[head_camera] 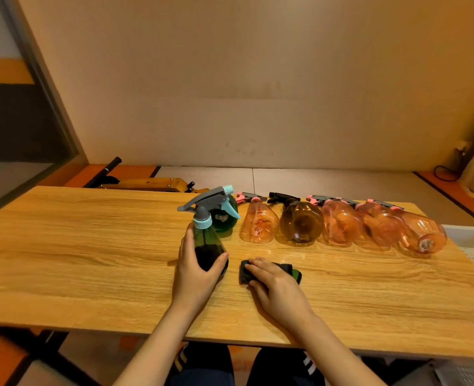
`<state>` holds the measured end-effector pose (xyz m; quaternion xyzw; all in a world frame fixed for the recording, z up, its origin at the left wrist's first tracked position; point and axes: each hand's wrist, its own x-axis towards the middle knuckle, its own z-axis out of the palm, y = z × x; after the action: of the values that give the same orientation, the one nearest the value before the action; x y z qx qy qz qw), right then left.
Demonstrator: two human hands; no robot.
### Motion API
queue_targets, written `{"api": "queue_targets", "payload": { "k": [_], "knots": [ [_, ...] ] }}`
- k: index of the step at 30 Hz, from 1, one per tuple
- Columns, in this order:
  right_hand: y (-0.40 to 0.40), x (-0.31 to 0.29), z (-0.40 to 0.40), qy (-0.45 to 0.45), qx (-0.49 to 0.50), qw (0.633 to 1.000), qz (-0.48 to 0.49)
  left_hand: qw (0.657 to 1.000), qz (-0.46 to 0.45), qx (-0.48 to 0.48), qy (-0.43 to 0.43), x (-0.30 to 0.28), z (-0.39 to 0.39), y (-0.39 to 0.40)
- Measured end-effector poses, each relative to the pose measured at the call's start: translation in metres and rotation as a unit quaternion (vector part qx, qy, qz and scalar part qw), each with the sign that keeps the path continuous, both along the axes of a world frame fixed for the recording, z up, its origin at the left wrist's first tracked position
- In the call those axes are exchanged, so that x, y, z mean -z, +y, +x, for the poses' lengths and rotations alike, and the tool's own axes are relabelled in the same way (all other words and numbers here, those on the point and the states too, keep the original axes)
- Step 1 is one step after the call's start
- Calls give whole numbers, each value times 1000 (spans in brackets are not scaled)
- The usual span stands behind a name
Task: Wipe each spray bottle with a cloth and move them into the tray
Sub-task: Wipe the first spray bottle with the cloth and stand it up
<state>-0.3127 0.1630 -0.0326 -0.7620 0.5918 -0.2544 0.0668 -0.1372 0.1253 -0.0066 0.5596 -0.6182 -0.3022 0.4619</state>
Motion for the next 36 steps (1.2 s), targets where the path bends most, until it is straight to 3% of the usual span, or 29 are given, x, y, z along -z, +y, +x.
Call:
{"api": "queue_targets", "payload": {
  "k": [5, 13, 18, 29, 36],
  "knots": [
    [-5, -3, 2, -5, -1, 1000, 12, 999, 11, 28, -32, 3, 13, -6],
    [-13, -5, 19, -8, -31, 999, 32, 989, -23, -138, -40, 9, 31, -28],
    [-12, 0, 19, -20, -20, 1000, 14, 990, -10, -107, -93, 21, 45, -25],
    [-12, 2, 21, -24, -3, 1000, 14, 980, -6, -163, -118, 7, 47, -87],
    [-12, 2, 21, -30, 5, 1000, 6, 981, 8, -135, -141, 11, 49, -106]
  ]
}}
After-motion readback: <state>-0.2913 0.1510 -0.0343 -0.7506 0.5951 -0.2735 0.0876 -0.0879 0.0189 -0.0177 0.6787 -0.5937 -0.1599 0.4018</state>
